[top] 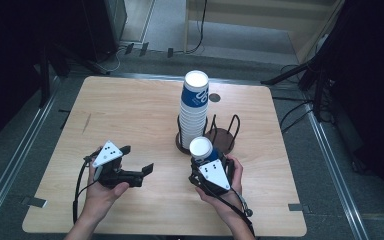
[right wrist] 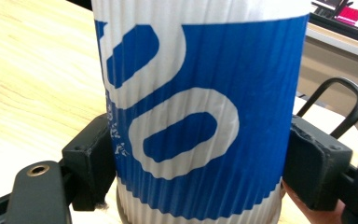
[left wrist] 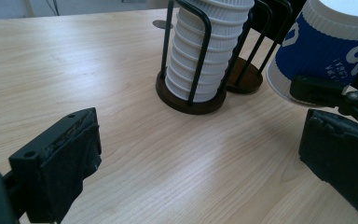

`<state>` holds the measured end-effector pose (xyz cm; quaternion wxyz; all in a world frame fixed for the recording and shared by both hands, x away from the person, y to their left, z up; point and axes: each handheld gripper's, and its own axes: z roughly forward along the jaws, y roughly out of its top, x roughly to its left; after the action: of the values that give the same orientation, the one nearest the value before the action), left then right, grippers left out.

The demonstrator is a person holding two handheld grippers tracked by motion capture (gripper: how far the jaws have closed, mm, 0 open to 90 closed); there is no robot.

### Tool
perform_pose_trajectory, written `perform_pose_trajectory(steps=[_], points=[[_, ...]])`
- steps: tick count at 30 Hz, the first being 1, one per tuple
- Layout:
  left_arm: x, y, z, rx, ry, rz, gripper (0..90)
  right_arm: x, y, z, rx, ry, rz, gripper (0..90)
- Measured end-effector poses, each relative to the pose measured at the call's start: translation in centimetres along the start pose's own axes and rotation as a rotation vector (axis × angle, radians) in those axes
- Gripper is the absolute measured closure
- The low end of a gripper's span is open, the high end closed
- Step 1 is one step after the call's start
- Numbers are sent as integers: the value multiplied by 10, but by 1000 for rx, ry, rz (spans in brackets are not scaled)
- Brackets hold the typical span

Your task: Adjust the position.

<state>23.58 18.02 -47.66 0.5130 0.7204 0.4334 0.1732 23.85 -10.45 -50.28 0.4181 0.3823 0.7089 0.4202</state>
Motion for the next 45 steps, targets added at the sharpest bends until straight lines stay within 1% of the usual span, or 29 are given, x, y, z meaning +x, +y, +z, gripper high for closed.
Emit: perform_pose_trajectory(steps=[3,5,6,8,11,13,15,18,20,24,26,29,30,31,33,35,37,38,39,41,43,45], points=[[-1,0,0,1,-7,-4,0,3,0,0,-4,5,-15,204],[-2,0,1,3,-13,0,0,6,-1,0,-4,4,-36,205],[-2,0,1,4,-14,2,0,6,-1,0,-4,4,-36,205],[-4,0,1,3,-24,11,0,8,-1,0,-7,3,-54,205],[-6,0,1,-1,-32,9,0,10,-1,0,-7,6,-63,205],[-8,1,1,-6,-35,14,0,12,0,-1,-17,2,-84,205],[-9,2,0,-5,-48,17,0,14,0,-2,-32,3,-108,205],[-10,3,1,-3,-58,21,0,16,0,-1,-38,6,-128,205],[-12,2,3,1,-67,21,0,20,0,-1,-41,5,-156,205],[-16,2,5,5,-80,34,0,25,-1,-2,-57,5,-193,206],[-18,2,6,7,-85,43,0,29,0,-3,-67,5,-220,205],[-22,2,7,9,-90,50,0,32,0,-4,-76,1,-240,205],[-22,2,7,12,-91,56,0,34,0,-4,-85,-1,-259,205],[-23,2,8,10,-91,54,0,34,0,-4,-85,-1,-259,205],[-24,2,8,9,-95,54,4,36,0,-5,-94,-8,-284,205],[-25,2,8,12,-101,64,4,37,1,-6,-97,-6,-285,205],[-26,2,9,11,-107,64,4,39,1,-7,-107,-11,-310,206],[-28,2,10,12,-113,69,4,40,1,-7,-111,-15,-330,207],[-28,2,10,12,-113,69,4,40,1,-7,-111,-15,-330,207],[-30,3,10,11,-122,76,4,43,0,-8,-109,-16,-353,207],[-32,3,10,10,-126,82,4,46,0,-8,-110,-19,-391,207],[-35,3,10,11,-127,98,5,51,0,-8,-105,-21,-422,207]])
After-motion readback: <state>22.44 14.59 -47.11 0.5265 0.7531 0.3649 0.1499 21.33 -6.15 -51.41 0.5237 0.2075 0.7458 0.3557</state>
